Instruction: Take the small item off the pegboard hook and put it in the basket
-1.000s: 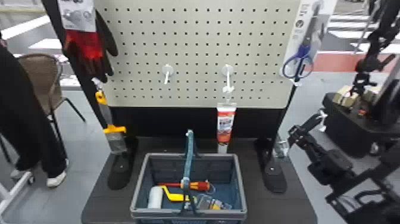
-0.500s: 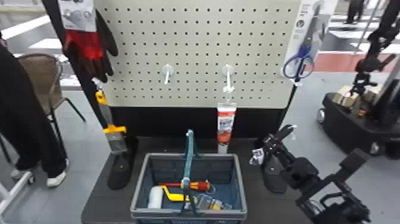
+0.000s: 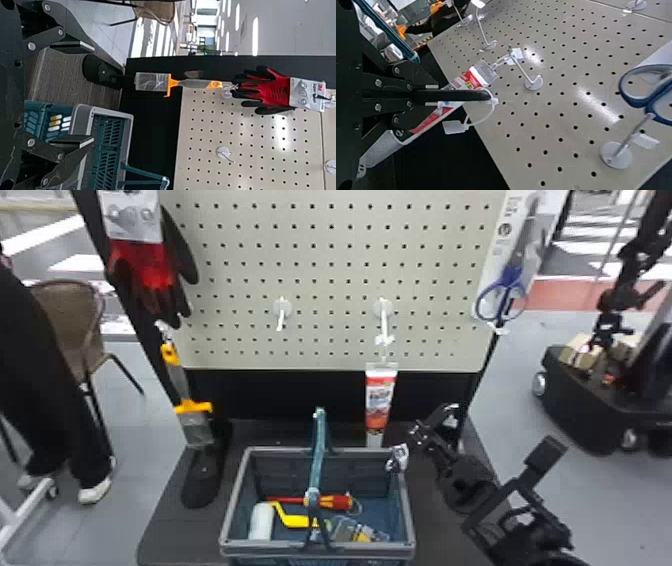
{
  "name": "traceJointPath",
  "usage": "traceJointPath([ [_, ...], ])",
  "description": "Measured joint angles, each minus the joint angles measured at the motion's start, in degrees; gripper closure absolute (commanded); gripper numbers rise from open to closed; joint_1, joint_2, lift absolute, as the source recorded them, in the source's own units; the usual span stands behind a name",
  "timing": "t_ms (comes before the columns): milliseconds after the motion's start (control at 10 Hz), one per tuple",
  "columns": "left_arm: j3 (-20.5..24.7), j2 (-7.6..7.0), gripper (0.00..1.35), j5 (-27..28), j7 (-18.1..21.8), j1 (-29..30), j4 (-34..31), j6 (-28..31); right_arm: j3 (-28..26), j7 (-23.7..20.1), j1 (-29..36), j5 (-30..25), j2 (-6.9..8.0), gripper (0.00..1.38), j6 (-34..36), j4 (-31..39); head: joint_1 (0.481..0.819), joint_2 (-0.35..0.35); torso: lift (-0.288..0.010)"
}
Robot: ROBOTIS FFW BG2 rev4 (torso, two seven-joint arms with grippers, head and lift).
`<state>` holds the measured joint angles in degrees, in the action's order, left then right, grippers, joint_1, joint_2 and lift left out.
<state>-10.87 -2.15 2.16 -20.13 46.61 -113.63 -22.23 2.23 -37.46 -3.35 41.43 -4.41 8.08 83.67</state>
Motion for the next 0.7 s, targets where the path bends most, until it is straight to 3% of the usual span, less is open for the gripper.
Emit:
traceJointPath([
  [700, -0.21, -0.31, 0.47, -0.24, 0.00, -0.19, 0.31, -0.23, 9.98, -0.83, -3.36, 3.73, -1.25, 1.20, -0.17, -7.21, 0.549, 0.000, -0.100],
])
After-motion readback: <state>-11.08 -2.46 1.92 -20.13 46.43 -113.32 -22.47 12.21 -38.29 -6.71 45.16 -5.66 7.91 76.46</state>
